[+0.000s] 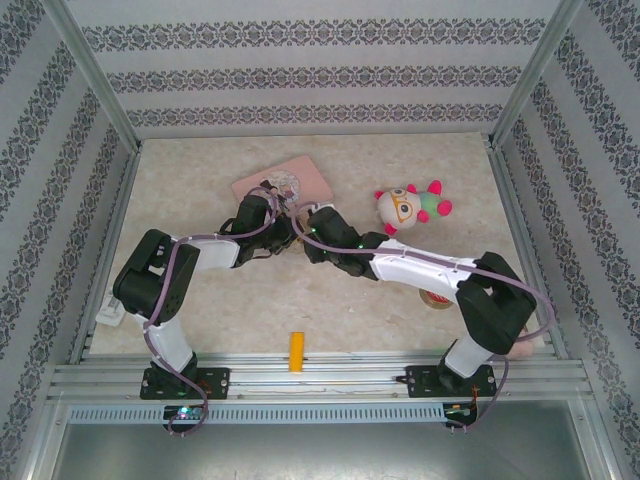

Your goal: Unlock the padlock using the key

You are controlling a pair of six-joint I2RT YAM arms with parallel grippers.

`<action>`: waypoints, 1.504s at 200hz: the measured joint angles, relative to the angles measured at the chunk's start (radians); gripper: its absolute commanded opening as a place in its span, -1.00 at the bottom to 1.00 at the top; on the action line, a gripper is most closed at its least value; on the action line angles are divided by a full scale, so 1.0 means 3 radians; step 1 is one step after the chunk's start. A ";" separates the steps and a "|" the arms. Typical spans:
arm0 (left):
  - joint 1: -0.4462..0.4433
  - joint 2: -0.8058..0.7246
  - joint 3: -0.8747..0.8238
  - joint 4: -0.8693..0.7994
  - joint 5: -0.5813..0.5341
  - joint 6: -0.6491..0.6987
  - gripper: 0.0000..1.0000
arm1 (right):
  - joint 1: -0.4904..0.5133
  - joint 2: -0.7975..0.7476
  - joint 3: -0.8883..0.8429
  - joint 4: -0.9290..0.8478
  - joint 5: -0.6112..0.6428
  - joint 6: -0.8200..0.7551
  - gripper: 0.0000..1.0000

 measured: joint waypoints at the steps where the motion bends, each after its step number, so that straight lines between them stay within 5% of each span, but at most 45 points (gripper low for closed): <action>1: 0.0000 0.0000 0.0000 0.0000 0.0001 0.0000 -0.99 | 0.0001 0.0005 0.0003 -0.0006 0.0001 -0.0004 -0.48; 164: 0.0000 0.0000 0.0011 -0.0010 0.0020 -0.0046 -0.98 | 0.0086 0.0488 0.0482 -0.0355 0.0051 -0.0417 -0.34; 261: 0.0000 -0.0001 0.0011 -0.0008 0.0022 -0.0060 -0.98 | 0.0078 0.0674 0.0554 -0.0361 0.0061 -0.0460 -0.45; 301: 0.0000 -0.0001 0.0011 -0.0005 0.0024 -0.0061 -0.98 | 0.0076 0.0712 0.0554 -0.0354 0.0071 -0.0495 -0.66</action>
